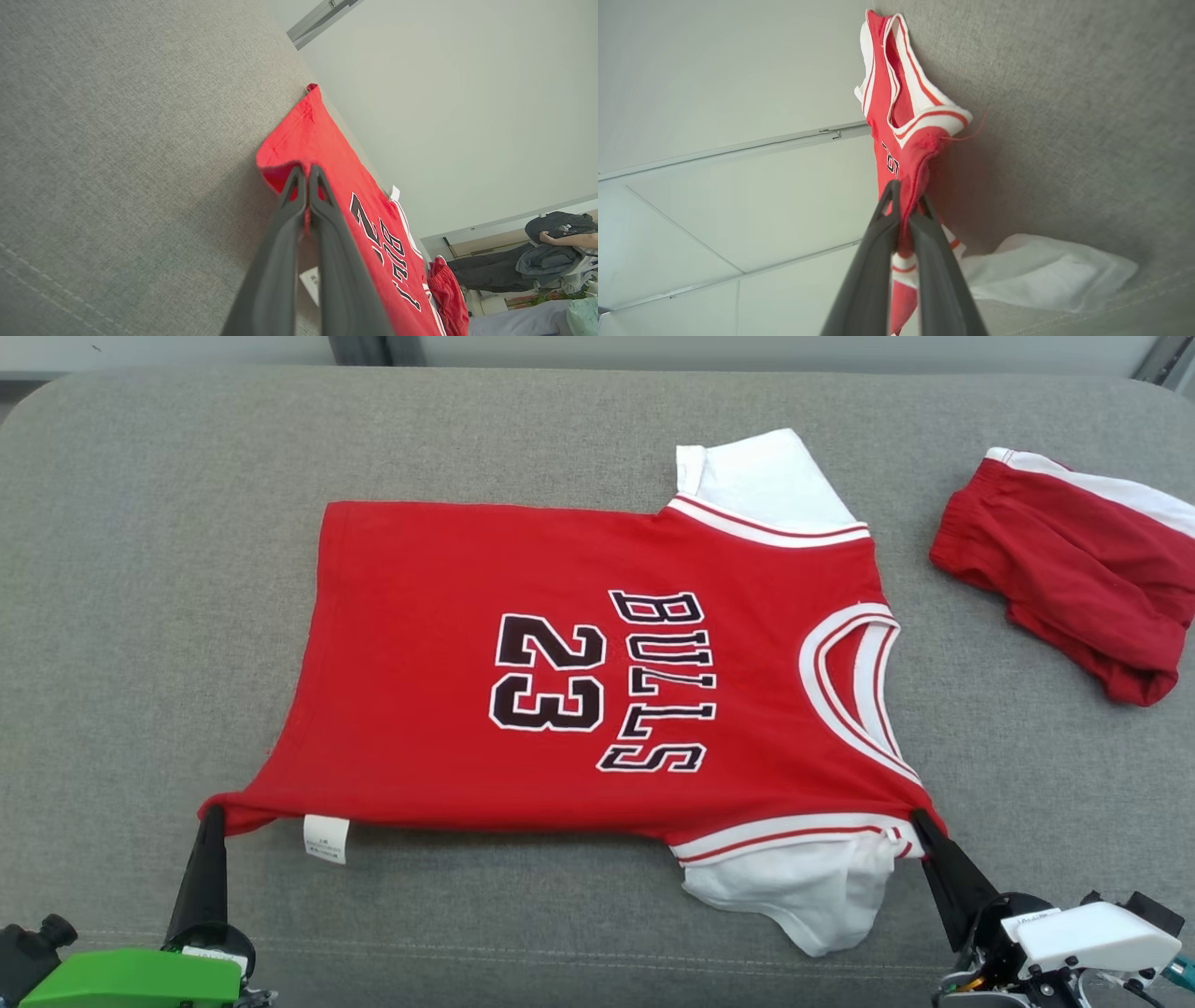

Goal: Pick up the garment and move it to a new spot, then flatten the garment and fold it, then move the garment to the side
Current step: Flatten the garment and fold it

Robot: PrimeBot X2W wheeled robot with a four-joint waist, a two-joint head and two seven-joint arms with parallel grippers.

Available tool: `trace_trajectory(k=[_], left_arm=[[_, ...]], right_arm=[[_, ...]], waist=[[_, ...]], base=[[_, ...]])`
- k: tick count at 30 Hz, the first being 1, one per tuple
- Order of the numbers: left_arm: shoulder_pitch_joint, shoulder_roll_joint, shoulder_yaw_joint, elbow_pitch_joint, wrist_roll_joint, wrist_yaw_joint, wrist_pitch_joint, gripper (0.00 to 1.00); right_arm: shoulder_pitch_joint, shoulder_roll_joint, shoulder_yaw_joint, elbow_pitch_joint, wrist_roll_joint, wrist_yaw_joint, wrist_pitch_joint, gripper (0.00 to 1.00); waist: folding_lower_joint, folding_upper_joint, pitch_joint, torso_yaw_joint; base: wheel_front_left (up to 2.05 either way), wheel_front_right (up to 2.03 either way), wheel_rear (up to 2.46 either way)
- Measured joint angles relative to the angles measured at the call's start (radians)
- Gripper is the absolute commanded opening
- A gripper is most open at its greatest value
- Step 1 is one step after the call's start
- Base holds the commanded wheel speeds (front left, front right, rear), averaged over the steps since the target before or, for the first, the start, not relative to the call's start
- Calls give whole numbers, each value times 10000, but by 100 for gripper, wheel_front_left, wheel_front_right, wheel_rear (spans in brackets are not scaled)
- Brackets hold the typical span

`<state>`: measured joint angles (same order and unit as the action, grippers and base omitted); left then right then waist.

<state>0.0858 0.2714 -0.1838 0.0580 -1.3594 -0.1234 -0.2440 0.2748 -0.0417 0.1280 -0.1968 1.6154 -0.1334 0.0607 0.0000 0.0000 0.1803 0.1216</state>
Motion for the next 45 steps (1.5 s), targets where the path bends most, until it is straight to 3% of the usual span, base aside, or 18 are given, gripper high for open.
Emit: trace_trajectory(k=[6, 7, 9, 11, 13, 14, 19, 26, 45], left_arm=[[-1, -213, -134, -2, 86, 0, -44, 0], [-1, -232, -150, 6, 107, 0, -44, 0], [-1, -265, -184, 21, 138, 0, -46, 0], [-1, -307, -215, 19, 174, 0, -46, 0], [-1, -360, -259, 21, 174, 0, -46, 0], [-1, -393, -293, 21, 174, 0, -46, 0], [-1, -575, -464, 17, 176, 0, -46, 0], [0, -663, -594, -8, 261, 0, -48, 0], [-3, -708, -593, -23, 345, 0, -48, 0]], right_arm=[[-63, -412, -21, 508, -817, 0, -222, 0], [-85, -424, 10, 606, -888, 0, -257, 4], [-107, -483, 111, 719, -1081, 0, -263, 47], [-146, -535, 186, 765, -1154, 0, -263, 67], [-213, -527, 263, 796, -1231, 0, -263, 94], [-226, -527, 299, 800, -1283, 0, -263, 98], [-257, -606, 491, 828, -1661, 0, -263, 100], [-256, -1202, 899, 763, -2621, 0, -245, 100], [449, -1595, 1988, 945, -2932, 0, 493, 100]], waist=[[0, 1, 185, 46], [0, 0, 200, 61], [0, 0, 224, 87], [0, 0, 245, 111], [0, 0, 262, 130], [0, 0, 265, 135], [0, 0, 308, 122], [0, 0, 412, 75], [0, 0, 569, -52]], base=[[0, 0, 0], [0, 0, 0], [0, 0, 0], [0, 0, 0], [0, 0, 0], [0, 0, 0], [0, 0, 0], [0, 0, 0], [0, 0, 0]])
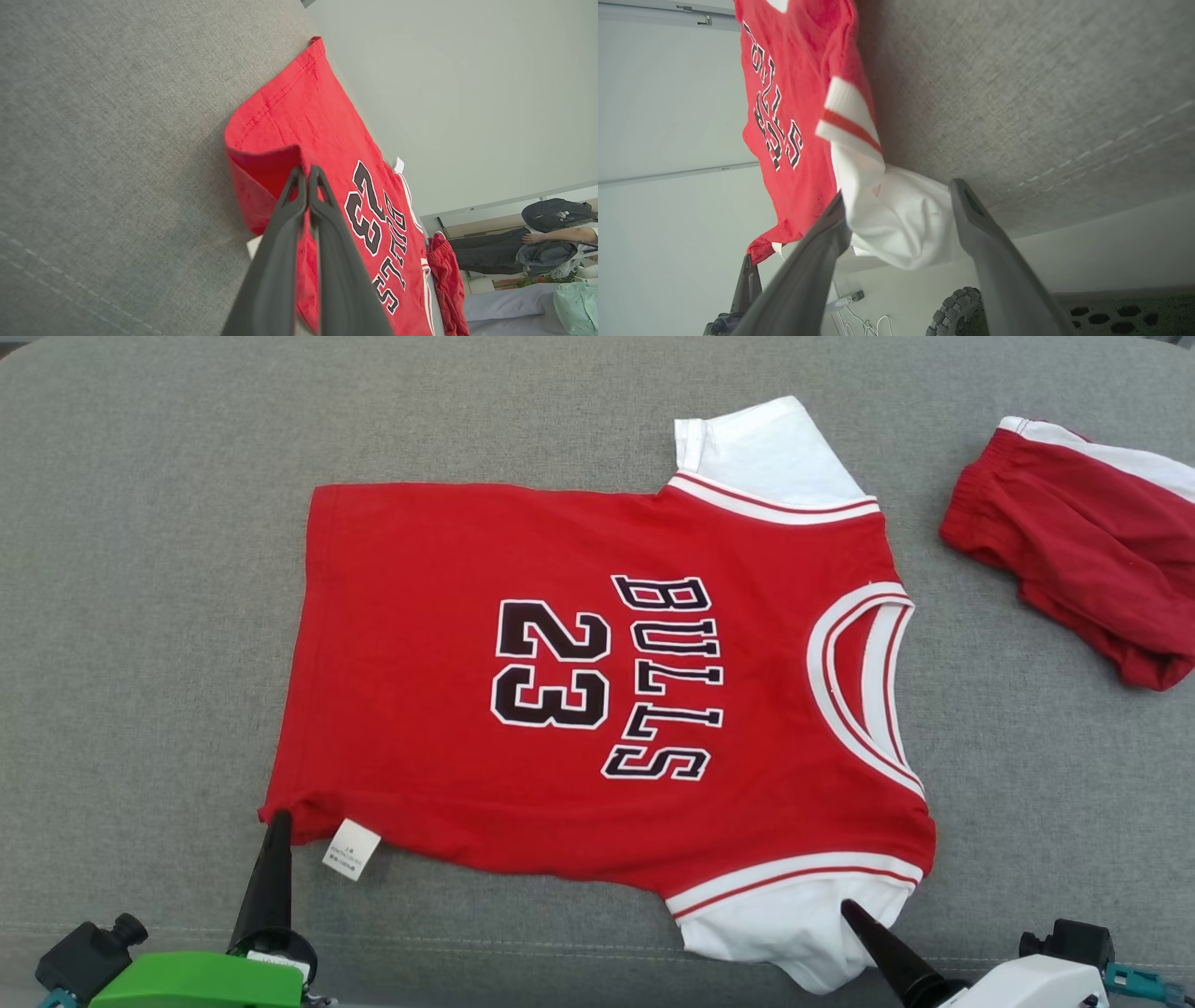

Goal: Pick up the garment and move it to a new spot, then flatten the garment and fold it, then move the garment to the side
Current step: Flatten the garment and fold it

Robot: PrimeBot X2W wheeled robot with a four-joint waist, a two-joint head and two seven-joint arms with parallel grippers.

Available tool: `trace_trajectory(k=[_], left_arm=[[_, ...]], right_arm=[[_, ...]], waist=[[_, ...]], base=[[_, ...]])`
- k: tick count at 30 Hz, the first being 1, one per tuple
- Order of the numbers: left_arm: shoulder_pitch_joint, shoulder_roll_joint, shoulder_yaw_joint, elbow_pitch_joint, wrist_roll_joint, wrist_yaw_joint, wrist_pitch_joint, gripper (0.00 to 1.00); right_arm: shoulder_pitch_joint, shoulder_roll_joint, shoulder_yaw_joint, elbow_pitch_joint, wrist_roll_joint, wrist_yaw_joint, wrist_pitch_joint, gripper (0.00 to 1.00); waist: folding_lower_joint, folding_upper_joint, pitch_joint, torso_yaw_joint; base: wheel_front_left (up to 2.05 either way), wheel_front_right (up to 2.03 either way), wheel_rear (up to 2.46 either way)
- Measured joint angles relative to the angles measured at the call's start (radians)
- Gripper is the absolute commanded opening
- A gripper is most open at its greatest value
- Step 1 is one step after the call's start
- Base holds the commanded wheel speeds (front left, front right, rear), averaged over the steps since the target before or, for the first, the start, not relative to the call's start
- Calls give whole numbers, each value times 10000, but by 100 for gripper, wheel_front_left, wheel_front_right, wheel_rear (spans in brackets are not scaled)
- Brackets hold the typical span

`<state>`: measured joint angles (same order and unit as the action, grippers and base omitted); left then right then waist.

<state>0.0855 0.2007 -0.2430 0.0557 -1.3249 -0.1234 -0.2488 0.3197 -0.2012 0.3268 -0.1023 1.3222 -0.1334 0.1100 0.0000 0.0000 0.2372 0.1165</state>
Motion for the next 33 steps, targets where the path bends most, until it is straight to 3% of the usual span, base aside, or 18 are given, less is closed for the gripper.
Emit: trace_trajectory(k=[7, 8, 9, 10, 11, 12, 13, 20, 21, 22, 23, 24, 29, 33], left_arm=[[-39, -115, -117, 27, 29, 0, 0, 0], [-39, -117, -121, 38, 29, 0, 0, 0], [-40, -127, -132, 61, 33, 0, 0, 0], [-40, -138, -140, 73, 48, 0, 0, 0], [-40, -157, -144, 73, 65, 0, 0, 0], [-40, -171, -142, 71, 105, 0, 0, 0], [-40, -171, -142, 71, 105, 0, 0, 0], [-39, -184, -48, 71, 128, 0, -2, 0], [-39, -190, -42, 71, 130, 0, -2, 0], [-39, -198, -38, 73, 130, 0, -2, 0], [-39, -205, -35, 73, 130, 0, -2, 0], [-40, -217, -33, 71, 130, 0, -2, 0], [-40, -244, -27, 73, 209, 0, -2, 0], [-39, -242, 61, 90, 213, 0, -2, 0]], right_arm=[[-30, 27, 217, 174, -33, 54, 157, 100], [-32, 63, 222, 196, -31, 88, 161, 93], [-31, 82, 234, 221, -27, 102, 196, 68], [-27, 96, 257, 244, -4, 102, 247, 53], [-21, 96, 301, 267, 13, 100, 301, 58], [-21, 82, 359, 286, 13, 102, 353, 84], [-21, 82, 359, 286, 13, 102, 353, 100], [-16, -42, 410, 451, 15, 115, 504, 98], [-17, -50, 401, 476, 15, 117, 506, 57], [-21, -54, 387, 497, 15, 136, 506, 36], [-25, -52, 366, 508, 15, 190, 506, 7], [-27, -40, 341, 514, 29, 211, 506, 0], [-16, 25, 380, 451, 468, 431, 817, 0], [7, 79, 420, 12, 1081, 869, 1156, 0]], waist=[[0, 0, -8, 187], [0, 0, -16, 217], [0, 0, -30, 246], [0, 0, -43, 276], [0, 0, -55, 308], [0, 0, -63, 339], [0, 0, -63, 339], [0, 0, -57, 408], [0, 0, -56, 410], [0, 0, -57, 412], [0, 0, -57, 412], [0, 0, -57, 413], [0, 0, -68, 415], [0, 0, -116, 401]], base=[[0, 0, 0], [0, 0, 0], [0, 0, 0], [0, 0, 0], [0, 0, 0], [0, 0, 0], [0, 0, 0], [0, 0, 0], [0, 0, 0], [0, 0, 0], [0, 0, 0], [0, 0, 0], [0, 0, 0], [0, 0, 0]])
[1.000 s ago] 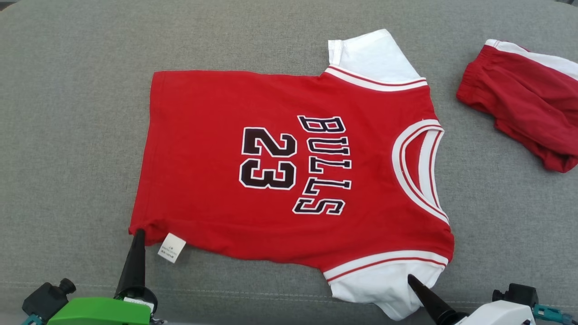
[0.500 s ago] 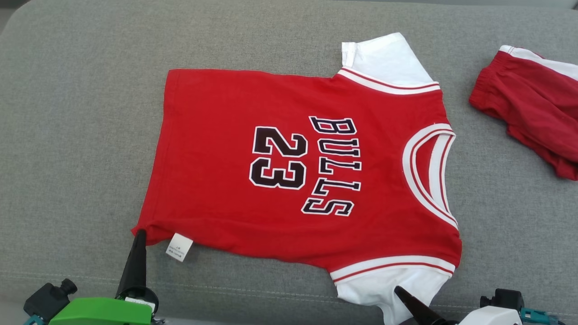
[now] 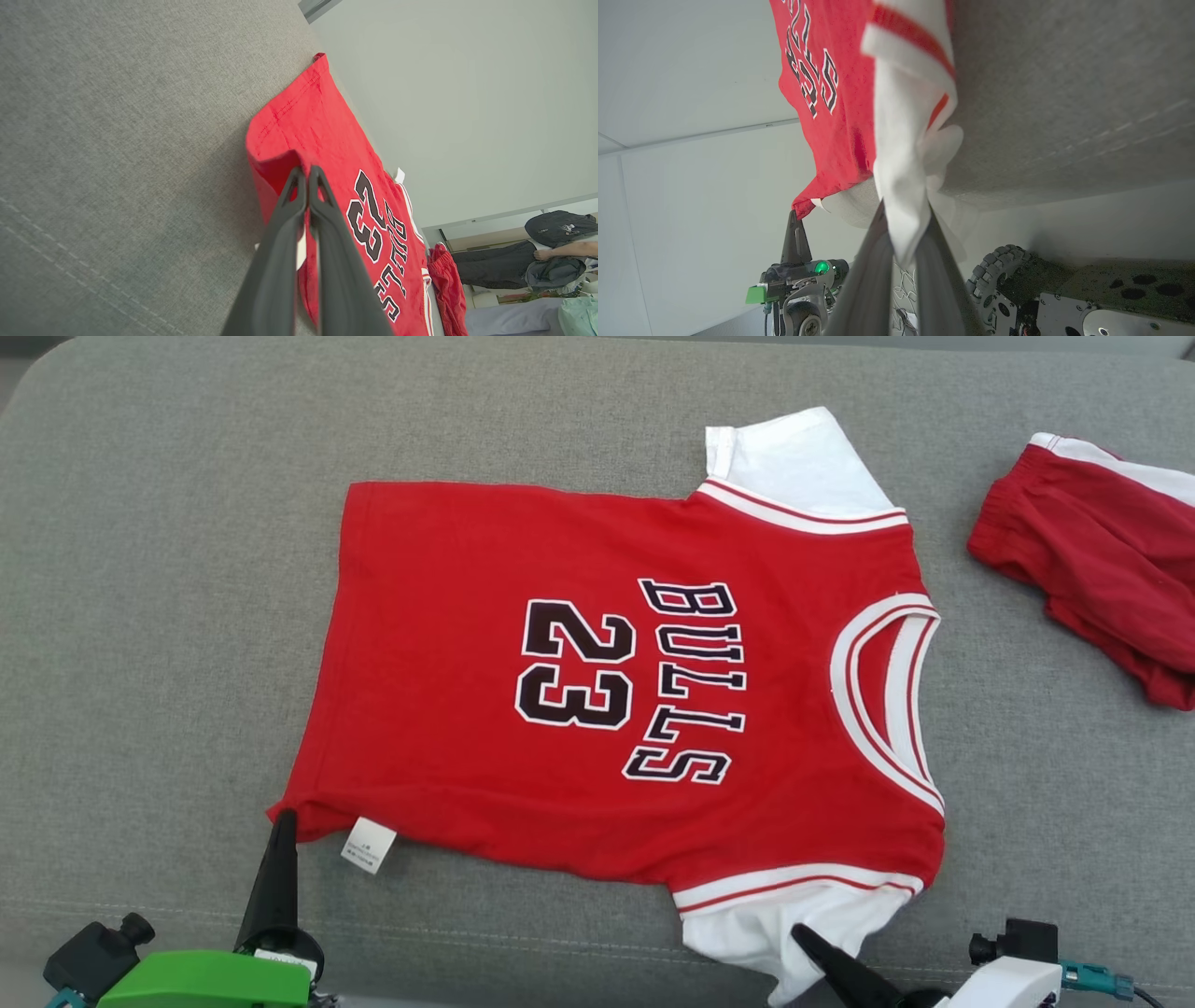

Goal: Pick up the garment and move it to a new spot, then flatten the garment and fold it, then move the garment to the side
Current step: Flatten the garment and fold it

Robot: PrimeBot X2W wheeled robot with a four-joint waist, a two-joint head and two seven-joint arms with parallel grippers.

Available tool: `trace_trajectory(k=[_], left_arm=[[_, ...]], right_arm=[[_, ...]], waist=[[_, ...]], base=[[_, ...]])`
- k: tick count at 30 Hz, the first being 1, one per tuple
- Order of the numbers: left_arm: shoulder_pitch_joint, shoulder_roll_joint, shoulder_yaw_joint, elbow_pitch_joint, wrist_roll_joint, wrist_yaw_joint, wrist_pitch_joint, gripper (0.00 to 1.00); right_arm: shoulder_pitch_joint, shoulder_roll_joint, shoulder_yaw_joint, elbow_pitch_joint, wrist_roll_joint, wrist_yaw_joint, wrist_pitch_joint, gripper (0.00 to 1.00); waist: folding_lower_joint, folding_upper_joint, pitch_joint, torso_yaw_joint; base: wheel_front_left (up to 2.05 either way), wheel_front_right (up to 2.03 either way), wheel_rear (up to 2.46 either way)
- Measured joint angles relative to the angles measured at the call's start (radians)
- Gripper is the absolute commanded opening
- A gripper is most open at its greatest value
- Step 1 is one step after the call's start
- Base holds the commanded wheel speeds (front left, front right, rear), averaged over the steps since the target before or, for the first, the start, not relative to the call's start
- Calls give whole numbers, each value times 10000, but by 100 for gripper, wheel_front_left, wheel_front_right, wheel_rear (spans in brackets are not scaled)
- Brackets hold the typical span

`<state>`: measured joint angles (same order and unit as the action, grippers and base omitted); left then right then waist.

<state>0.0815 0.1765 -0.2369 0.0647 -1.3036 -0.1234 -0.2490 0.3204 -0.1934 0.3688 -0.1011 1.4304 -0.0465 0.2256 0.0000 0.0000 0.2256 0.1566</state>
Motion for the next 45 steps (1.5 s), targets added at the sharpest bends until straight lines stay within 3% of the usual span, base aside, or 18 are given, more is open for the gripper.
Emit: trace_trajectory(k=[7, 23, 30, 45], left_arm=[[0, 42, 140, -102, 58, 0, -27, 0], [78, 416, 332, -571, 161, 46, -12, 0], [129, 493, 387, -744, 159, 138, 17, 0], [723, 773, 441, -984, 132, 345, 211, 0]], right_arm=[[116, 67, -102, -1151, 1166, 629, 589, 0], [755, -226, -1292, -2474, 2817, 725, 922, 0], [814, -324, -1735, -3081, 3352, 708, 961, 0], [1408, -874, -2057, -3168, 3593, 98, 1229, 0]], waist=[[0, 0, -90, -69], [0, 0, -166, -136], [0, 0, -178, -140], [0, 0, -227, -131]], base=[[0, 0, 0], [0, 0, 0], [0, 0, 0], [0, 0, 0]])
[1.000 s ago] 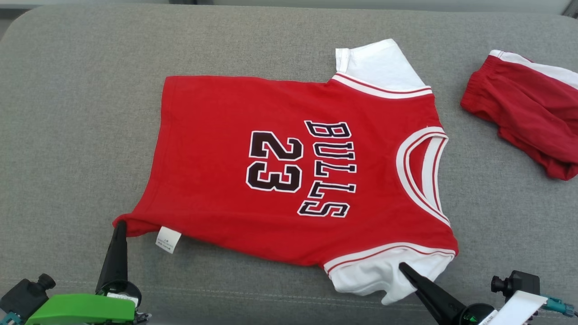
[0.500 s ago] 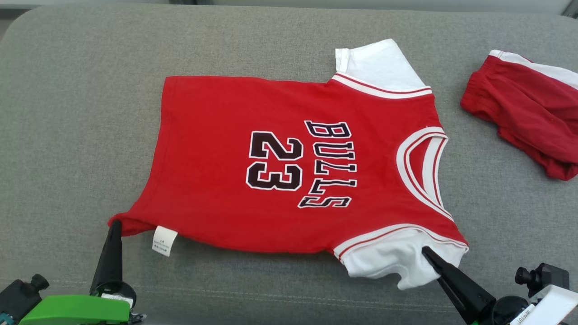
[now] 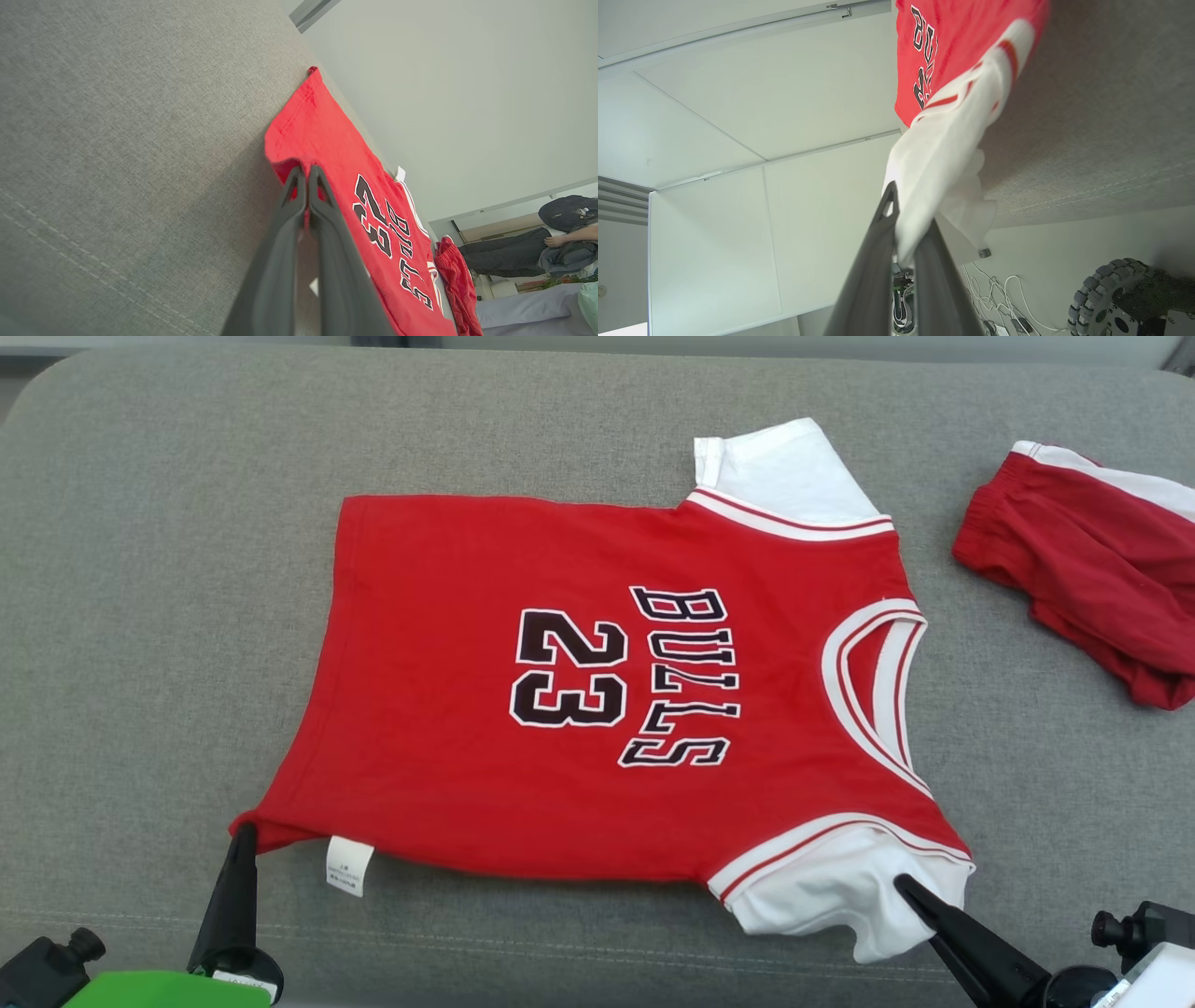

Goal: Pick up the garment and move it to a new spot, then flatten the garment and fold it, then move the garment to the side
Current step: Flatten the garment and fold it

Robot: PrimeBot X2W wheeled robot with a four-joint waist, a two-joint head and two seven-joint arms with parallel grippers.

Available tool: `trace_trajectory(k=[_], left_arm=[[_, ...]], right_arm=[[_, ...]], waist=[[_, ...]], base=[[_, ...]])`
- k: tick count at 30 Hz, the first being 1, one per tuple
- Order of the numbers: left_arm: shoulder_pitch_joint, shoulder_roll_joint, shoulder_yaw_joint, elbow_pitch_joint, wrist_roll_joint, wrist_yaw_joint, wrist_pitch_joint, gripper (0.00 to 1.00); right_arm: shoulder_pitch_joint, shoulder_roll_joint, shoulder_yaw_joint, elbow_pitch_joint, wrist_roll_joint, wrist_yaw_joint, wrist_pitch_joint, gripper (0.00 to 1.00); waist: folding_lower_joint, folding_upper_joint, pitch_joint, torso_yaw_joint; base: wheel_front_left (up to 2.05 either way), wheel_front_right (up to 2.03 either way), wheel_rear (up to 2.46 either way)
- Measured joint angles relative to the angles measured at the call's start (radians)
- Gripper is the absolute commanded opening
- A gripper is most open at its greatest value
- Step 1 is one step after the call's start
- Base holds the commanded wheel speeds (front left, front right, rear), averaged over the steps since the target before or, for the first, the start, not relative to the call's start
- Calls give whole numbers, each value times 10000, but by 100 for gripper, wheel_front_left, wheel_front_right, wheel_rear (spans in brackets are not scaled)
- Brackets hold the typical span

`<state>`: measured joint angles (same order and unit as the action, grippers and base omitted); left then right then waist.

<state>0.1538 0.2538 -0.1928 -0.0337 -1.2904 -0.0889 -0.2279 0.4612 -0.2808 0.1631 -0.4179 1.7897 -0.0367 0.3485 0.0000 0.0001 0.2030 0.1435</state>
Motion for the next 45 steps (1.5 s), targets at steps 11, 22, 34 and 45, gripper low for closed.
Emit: trace_trajectory(k=[11, 22, 34, 45], left_arm=[[-19, 163, -211, -370, 23, 0, 295, 0], [-165, 1726, -1011, -617, 1816, -169, 924, 0], [-140, 2128, -1085, -763, 2128, -253, 995, 0], [1, 2644, -1060, -947, 2654, -257, 871, 0]], right_arm=[[-305, 36, -13, -874, 345, -107, 150, 0], [-861, 90, -293, -874, 399, -359, 115, 0], [-915, 119, -466, -558, 495, -449, 42, 0], [-910, -19, -523, -395, 487, -546, 42, 0]], waist=[[0, 0, 409, -60], [0, 0, 595, -225], [0, 0, 176, -127], [0, 0, -121, -89]], base=[[0, 0, 0], [0, 0, 0], [0, 0, 0], [0, 0, 0]])
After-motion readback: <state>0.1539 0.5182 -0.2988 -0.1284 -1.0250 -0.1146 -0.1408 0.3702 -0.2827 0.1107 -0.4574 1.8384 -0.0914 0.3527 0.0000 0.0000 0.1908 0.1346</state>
